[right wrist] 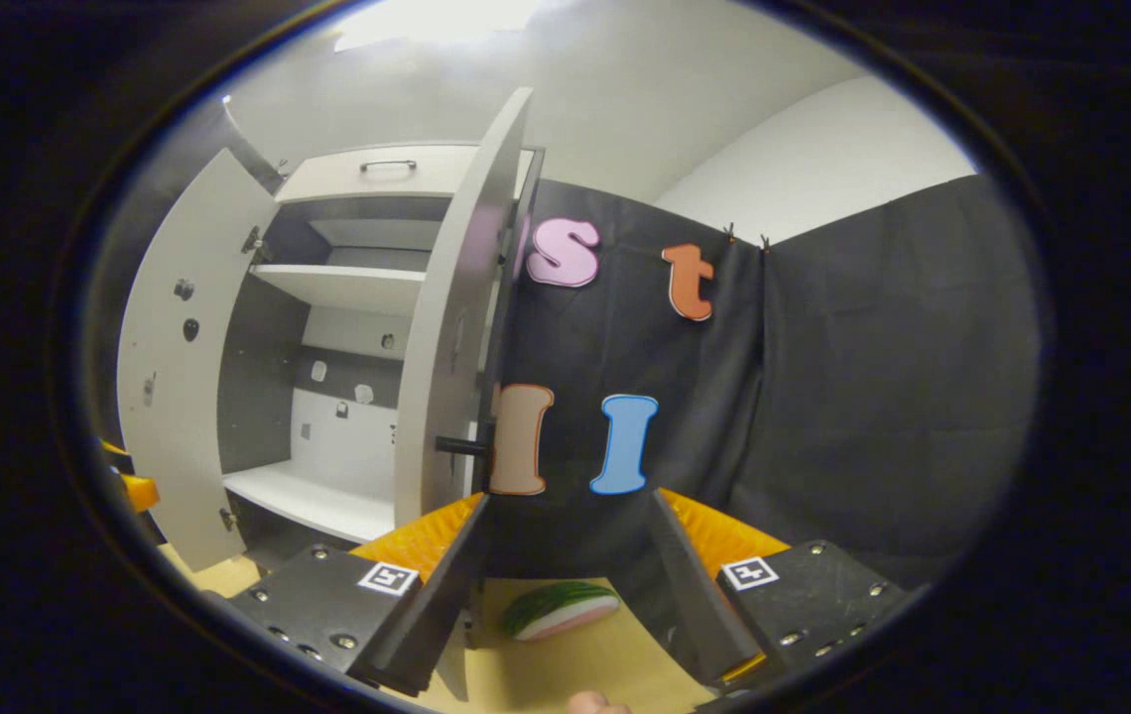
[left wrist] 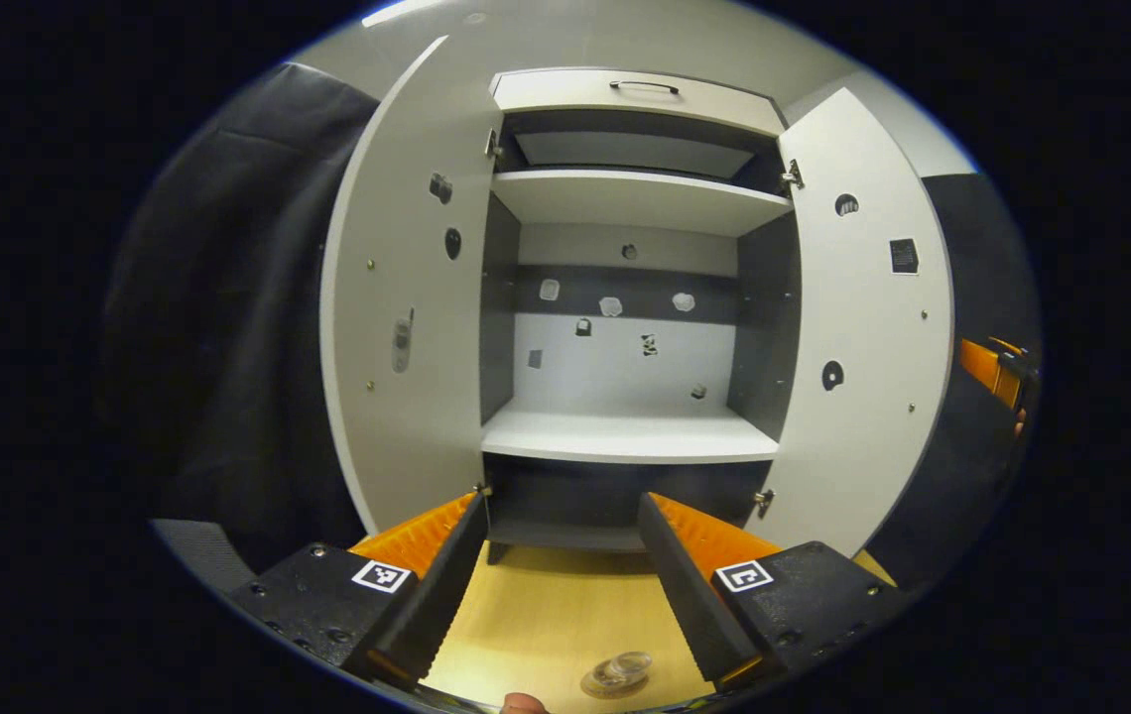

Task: Grasp the bottle in the cabinet with the left hand and place it on the coaster, then close the right door with the right hand and the left door with the left hand.

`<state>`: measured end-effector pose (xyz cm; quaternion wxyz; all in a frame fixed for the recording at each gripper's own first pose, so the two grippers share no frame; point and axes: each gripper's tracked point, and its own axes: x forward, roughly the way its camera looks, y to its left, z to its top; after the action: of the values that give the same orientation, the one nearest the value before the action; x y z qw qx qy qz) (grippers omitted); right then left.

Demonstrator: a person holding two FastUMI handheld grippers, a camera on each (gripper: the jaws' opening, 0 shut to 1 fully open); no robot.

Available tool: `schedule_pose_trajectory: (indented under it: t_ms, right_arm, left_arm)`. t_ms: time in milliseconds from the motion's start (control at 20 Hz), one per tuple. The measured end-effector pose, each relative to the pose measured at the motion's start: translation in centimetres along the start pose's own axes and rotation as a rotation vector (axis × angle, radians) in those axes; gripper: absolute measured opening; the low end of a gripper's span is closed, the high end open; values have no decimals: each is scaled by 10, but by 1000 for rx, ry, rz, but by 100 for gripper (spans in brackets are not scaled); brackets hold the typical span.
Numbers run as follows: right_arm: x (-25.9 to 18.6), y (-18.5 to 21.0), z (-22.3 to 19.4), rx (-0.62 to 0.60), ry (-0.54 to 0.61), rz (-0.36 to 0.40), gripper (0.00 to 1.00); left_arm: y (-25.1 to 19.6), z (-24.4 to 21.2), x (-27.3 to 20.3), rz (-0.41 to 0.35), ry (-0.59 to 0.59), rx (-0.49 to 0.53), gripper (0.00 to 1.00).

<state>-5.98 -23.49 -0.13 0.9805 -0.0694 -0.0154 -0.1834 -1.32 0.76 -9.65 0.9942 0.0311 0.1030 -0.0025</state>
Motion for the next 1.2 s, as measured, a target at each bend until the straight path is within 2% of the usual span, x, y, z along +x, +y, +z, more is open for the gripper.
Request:
schedule_pose_trajectory:
  t_ms: [200,300,400,550,750,800,850,1100,1150,1200]
  right_arm:
    - [5,11,-1,-2,14,7,93]
    - [6,15,-1,3,17,8,95]
    - [8,13,-2,1,24,-7,93]
    - [10,17,1,18,28,10,95]
    - [10,36,-1,56,50,64,95]
    - [9,44,-1,59,54,81,92]
    - [7,55,1,59,54,102,95]
    - [12,118,9,76,51,227,95]
    - [14,131,9,83,52,248,95]
    - [17,140,11,85,50,263,93]
  left_arm:
    - [3,19,-10,1,-19,-27,95]
    - [5,26,-11,-2,-41,-46,95]
    - [9,26,-9,2,-43,-53,95]
    - [18,21,-8,20,-34,-84,95]
    - [27,21,-7,27,-35,-120,96]
    - [29,22,-7,29,-38,-130,96]
    - [30,23,-6,30,-42,-140,97]
    - [46,19,-7,57,-43,-138,96]
    - [50,19,-7,67,-44,-139,93]
    - [54,18,-9,76,-44,-142,96]
